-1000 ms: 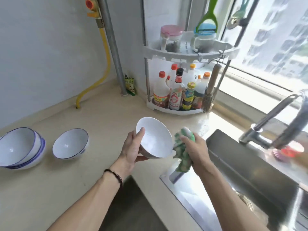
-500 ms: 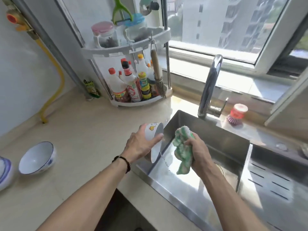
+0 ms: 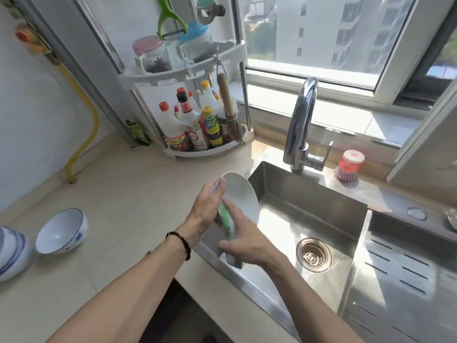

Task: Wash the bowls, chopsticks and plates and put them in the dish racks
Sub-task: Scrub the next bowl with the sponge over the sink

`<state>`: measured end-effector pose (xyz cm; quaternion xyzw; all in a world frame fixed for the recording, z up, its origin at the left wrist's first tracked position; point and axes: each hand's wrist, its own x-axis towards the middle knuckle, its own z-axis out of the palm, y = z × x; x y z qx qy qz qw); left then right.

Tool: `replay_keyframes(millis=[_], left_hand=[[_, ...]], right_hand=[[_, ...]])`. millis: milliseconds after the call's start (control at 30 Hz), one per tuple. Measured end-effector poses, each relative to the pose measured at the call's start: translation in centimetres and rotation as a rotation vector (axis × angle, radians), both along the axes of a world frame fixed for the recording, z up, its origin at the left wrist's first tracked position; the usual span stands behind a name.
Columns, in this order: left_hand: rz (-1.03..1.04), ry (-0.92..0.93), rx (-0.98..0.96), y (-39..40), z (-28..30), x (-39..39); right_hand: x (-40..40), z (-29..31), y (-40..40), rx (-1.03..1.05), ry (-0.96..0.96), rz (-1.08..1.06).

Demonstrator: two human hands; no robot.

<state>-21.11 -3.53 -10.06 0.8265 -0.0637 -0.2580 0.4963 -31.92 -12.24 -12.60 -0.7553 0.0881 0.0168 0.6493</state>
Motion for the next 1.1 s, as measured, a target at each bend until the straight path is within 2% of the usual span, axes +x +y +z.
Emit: replay_keyframes(millis=[100,167,200,233,267,367,400,433,533,567,600,700,733,767,833,867,900,1000,1033,1100], left_hand=[[0.015,-0.037,0.01,0.5,0.5,-0.1],[-0.024,-0.064,0.03,1.2,0.9,0.1],[-0.038,-0.087,0.031,1.4,1.1,-0.1],[-0.023,-0.116,0.02,1.5,1.2,-0.4],[0.012,-0.143,-0.001,1.4,1.4,-0.7],[0.166,-0.176,-0.054,0.9,1.5,-1.2],[0.164,-0.173,-0.054,1.0,1.5,-1.2],[0.131,-0.164,-0.047,1.3,1.6,-1.0],[0.046,-0.118,-0.023,2.4,1.2,-0.4],[0.064,-0.118,-0.029,2.3,1.1,-0.6],[0.1,-0.12,-0.04,2.1,1.0,-0.9],[0.21,-0.137,-0.062,1.5,0.9,-1.2],[0.202,-0.133,-0.055,1.6,1.0,-1.1],[0.169,-0.122,-0.045,1.9,1.2,-0.8],[0.092,-0.083,-0.034,2.8,1.6,-0.5],[0.075,-0.086,-0.027,3.0,1.7,-0.5],[0.086,-0.111,-0.024,3.0,1.8,-0.7],[0.187,-0.199,-0.005,2.5,1.9,-1.1],[0.191,-0.199,0.0,2.6,2.0,-1.0],[0.147,-0.143,-0.017,3.3,2.2,-0.3]], right_hand=[[-0.1,-0.9,1.0,-0.428,-0.02,0.193],[-0.2,-1.8,-0.7,-0.873,0.014,0.303],[-0.2,-2.0,-1.5,-1.025,0.032,0.332],[-0.1,-1.9,-1.8,-1.057,0.044,0.331],[0.1,-1.7,-1.5,-0.99,0.044,0.319],[0.4,0.3,1.2,-0.458,0.007,0.282],[0.3,0.6,1.6,-0.41,-0.022,0.292],[0.1,0.5,1.3,-0.464,-0.029,0.306],[0.1,-0.6,-1.4,-0.928,0.041,0.352],[0.2,-0.6,-1.7,-0.961,0.079,0.33],[0.4,-0.2,-1.2,-0.911,0.087,0.296],[0.5,1.5,1.8,-0.492,0.039,0.241],[0.4,1.5,2.0,-0.463,0.007,0.253],[0.2,1.1,1.5,-0.524,-0.016,0.262],[0.1,-0.1,-0.3,-0.828,-0.036,0.308],[0.2,-0.5,-0.8,-0.907,-0.017,0.292],[0.3,-0.3,-0.4,-0.907,0.007,0.264],[0.5,1.3,2.9,-0.557,-0.014,0.213],[0.4,1.4,3.4,-0.501,-0.055,0.223],[0.3,0.6,2.0,-0.642,-0.123,0.239]])
